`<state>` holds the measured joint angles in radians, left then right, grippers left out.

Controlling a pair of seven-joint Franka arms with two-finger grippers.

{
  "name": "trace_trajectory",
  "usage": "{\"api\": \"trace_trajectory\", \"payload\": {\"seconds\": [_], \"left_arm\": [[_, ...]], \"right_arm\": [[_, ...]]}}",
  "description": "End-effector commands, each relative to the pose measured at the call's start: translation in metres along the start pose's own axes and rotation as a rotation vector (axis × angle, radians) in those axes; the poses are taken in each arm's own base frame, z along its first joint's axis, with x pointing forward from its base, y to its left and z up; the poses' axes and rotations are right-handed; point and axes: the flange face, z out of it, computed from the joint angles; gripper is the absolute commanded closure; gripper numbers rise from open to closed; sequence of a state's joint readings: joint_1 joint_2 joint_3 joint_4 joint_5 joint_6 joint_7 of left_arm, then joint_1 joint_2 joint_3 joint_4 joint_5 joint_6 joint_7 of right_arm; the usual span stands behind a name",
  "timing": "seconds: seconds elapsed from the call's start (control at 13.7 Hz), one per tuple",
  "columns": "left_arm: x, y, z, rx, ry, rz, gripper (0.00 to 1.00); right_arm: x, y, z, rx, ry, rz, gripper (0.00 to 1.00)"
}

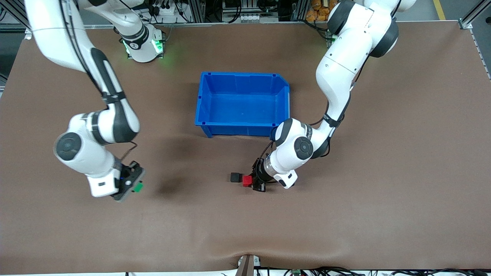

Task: Attach green and red cubes to black cube
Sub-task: 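Carry the red cube and green cube toward the black cube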

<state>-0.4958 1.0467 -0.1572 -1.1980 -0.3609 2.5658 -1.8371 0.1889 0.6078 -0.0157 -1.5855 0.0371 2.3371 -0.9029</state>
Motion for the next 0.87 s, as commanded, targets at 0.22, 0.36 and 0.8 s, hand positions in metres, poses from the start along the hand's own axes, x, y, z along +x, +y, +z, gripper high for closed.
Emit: {"api": "trace_trajectory", "payload": {"seconds": [0.22, 0.36, 0.8], "left_arm": [[-0.010, -0.001, 0.004, -0.021, -0.023, -0.016, 0.95], [-0.010, -0.001, 0.005, -0.020, -0.021, -0.014, 0.92], [-0.010, -0.006, 0.013, -0.018, -0.026, -0.014, 0.89]], "right_arm": [[0.058, -0.006, 0.041, -0.074, 0.049, -0.114, 0.93], [0.054, -0.003, 0.043, -0.073, 0.048, -0.153, 0.93], [0.056, -0.007, 0.059, -0.088, 0.051, -0.233, 0.93]]}}
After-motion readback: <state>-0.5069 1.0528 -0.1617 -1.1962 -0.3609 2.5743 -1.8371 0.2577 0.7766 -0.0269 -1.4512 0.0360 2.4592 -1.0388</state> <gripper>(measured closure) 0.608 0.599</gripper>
